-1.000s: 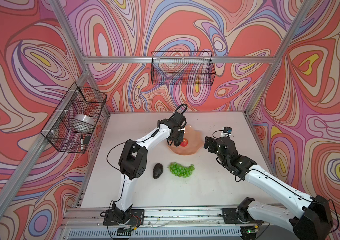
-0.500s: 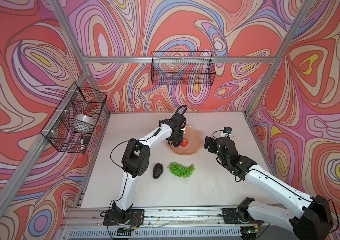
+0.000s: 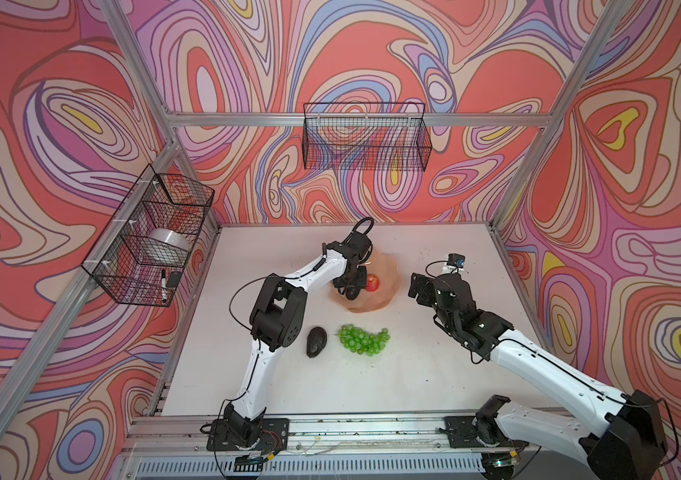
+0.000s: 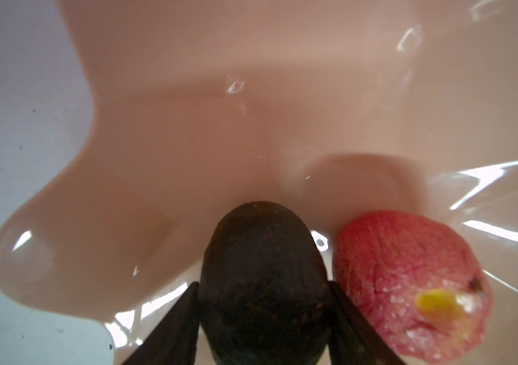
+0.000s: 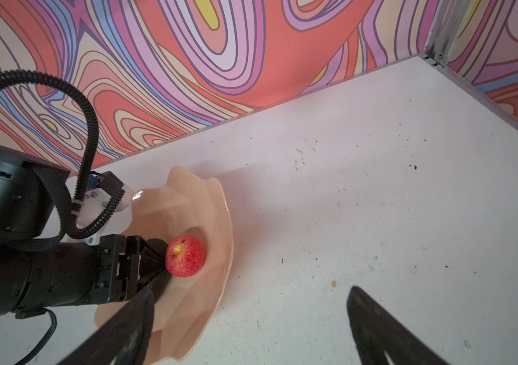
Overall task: Place and organize the fake fruits in the fruit bowl
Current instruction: 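Place the avocado in the bowl beside the apple with the left gripper, then move the left gripper to the second avocado and grasp it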
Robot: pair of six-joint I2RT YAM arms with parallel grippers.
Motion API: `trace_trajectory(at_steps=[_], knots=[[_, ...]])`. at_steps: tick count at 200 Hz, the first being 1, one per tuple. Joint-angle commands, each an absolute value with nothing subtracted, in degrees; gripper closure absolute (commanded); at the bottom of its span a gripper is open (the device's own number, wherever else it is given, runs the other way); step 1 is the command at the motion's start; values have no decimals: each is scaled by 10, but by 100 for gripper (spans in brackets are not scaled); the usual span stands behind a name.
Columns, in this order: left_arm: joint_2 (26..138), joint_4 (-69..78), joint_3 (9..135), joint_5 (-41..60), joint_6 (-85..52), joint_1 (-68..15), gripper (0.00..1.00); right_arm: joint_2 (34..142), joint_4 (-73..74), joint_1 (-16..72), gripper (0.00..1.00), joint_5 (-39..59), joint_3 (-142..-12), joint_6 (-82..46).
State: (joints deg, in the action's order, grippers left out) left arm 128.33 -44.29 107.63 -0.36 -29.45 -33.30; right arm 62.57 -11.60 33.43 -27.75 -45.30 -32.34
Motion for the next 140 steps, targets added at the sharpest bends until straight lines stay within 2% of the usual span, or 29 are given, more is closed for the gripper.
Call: trace_trajectory(at_steps=[1, 63, 97, 140], knots=[[1268, -446, 1089, 0, -307, -329, 29, 619, -129, 333, 2, -292, -453, -315], [1171, -403, 1057, -7, -316, -329, 23, 623, -136, 333, 2, -295, -465, -308], [1032, -346, 927, -63, -312, -327, 17, 635, -143, 332, 2, -291, -472, -304], [849, -388, 719, -82, -320, -327, 12, 648, -130, 332, 2, -285, -468, -304]])
